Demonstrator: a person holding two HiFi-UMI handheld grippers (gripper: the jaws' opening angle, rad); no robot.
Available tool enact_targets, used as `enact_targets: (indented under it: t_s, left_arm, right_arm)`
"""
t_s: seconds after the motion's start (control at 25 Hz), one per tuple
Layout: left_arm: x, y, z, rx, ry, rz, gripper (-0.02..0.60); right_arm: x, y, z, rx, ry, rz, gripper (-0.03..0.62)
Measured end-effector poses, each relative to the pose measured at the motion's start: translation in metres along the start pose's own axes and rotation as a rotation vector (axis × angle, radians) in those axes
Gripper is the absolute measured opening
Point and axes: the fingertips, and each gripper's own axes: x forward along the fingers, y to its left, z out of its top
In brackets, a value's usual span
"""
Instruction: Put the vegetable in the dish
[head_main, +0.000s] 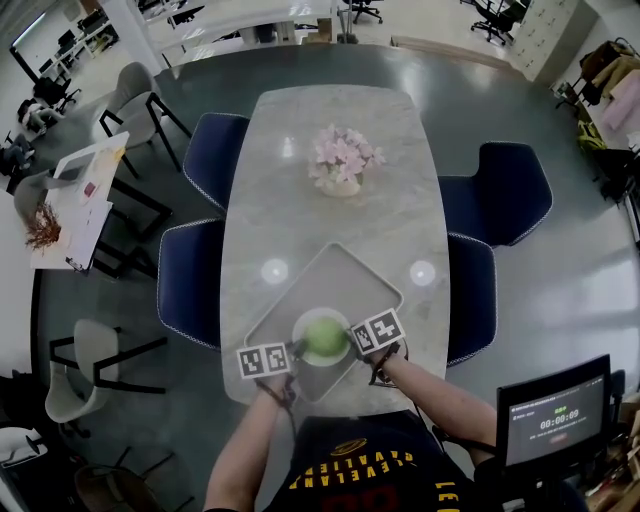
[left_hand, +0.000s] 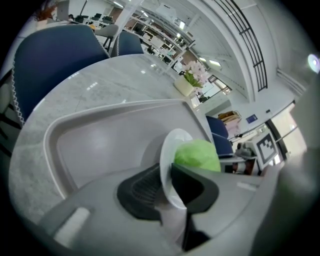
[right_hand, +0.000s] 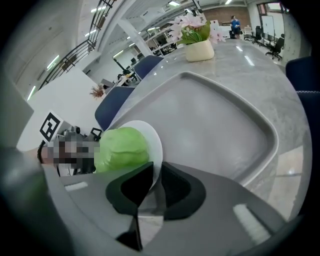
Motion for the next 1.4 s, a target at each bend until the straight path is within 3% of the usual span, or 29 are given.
enact_targets:
  t_s: [0.16, 0.32, 0.64, 1.08, 1.2, 1.4]
  left_arm:
    - [0.001, 0.003, -0.004, -0.002, 0.022, 0.023, 0.072]
    - [0.001, 0.009, -0.006, 0.059, 0.047, 0.097, 0.077]
    - [0.004, 0.012, -0.006, 0.086, 0.035, 0.143, 0.08]
    - [-0.011, 0.02, 0.009, 0.189, -0.078, 0.261, 0.036]
    - [-0.022, 0.015, 0.012, 0.187, -0.152, 0.234, 0.002]
    - [-0.035, -0.004, 0.016, 0.217, -0.255, 0.163, 0.002]
  right_arm:
    - [0.0, 0.0, -0.002, -0.024, 0.005, -0.008, 0.06]
    - [-0.001, 0.002, 0.0, -0.047, -0.012, -0.012, 0.06]
    - [-0.005, -0.001, 0.006, -0.058, -0.069, -0.021, 0.043]
    - [-0.015, -0.004, 0.013, -0.048, -0.149, -0.017, 0.023]
    - [-0.021, -0.003, 0.013, -0.031, -0.186, 0.006, 0.012]
    - [-0.029, -0.009, 0.017, 0.0, -0.255, 0.058, 0.006]
